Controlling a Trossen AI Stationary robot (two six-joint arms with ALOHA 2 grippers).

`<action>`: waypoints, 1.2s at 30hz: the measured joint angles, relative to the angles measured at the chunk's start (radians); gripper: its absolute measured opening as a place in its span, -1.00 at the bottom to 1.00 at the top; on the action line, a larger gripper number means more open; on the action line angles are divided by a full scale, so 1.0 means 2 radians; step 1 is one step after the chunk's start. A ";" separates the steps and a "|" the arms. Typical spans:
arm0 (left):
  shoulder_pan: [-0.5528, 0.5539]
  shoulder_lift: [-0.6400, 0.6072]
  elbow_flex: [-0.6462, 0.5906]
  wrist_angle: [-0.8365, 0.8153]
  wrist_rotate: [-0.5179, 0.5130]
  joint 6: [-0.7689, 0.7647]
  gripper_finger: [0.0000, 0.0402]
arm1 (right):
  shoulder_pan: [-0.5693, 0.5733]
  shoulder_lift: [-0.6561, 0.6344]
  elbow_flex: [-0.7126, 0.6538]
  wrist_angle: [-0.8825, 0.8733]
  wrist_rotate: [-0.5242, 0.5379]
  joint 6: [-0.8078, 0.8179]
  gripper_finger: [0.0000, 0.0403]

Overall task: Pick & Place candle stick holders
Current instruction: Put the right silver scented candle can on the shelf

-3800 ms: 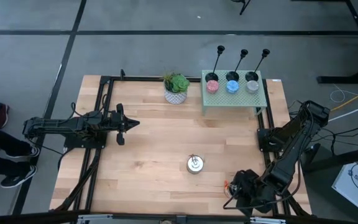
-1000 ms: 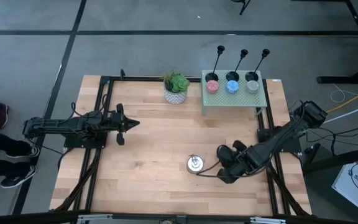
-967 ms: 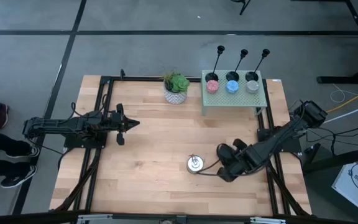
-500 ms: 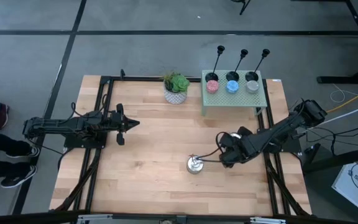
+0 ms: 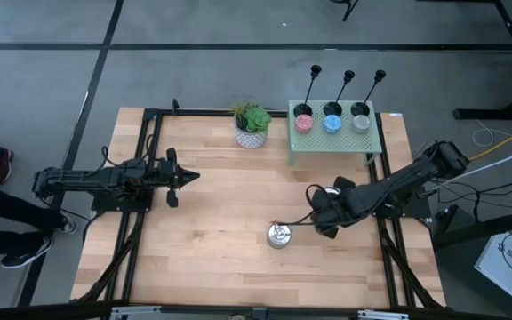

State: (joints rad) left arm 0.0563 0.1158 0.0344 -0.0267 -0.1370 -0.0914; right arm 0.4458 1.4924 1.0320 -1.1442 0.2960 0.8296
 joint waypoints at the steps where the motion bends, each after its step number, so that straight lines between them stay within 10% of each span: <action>1: 0.000 0.000 0.000 0.000 0.000 0.000 -0.94 | 0.000 -0.006 0.000 0.001 0.001 0.000 -0.79; 25: 0.000 0.000 0.000 0.000 0.000 0.000 -0.95 | 0.072 -0.104 0.002 0.019 0.041 0.042 -0.79; 36: 0.000 0.000 0.000 0.000 0.000 0.000 -0.95 | 0.215 -0.109 0.002 0.057 0.176 0.164 -0.79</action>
State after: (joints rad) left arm 0.0561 0.1158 0.0345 -0.0266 -0.1368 -0.0914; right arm 0.8757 1.2747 1.0363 -1.0309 0.6481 1.1584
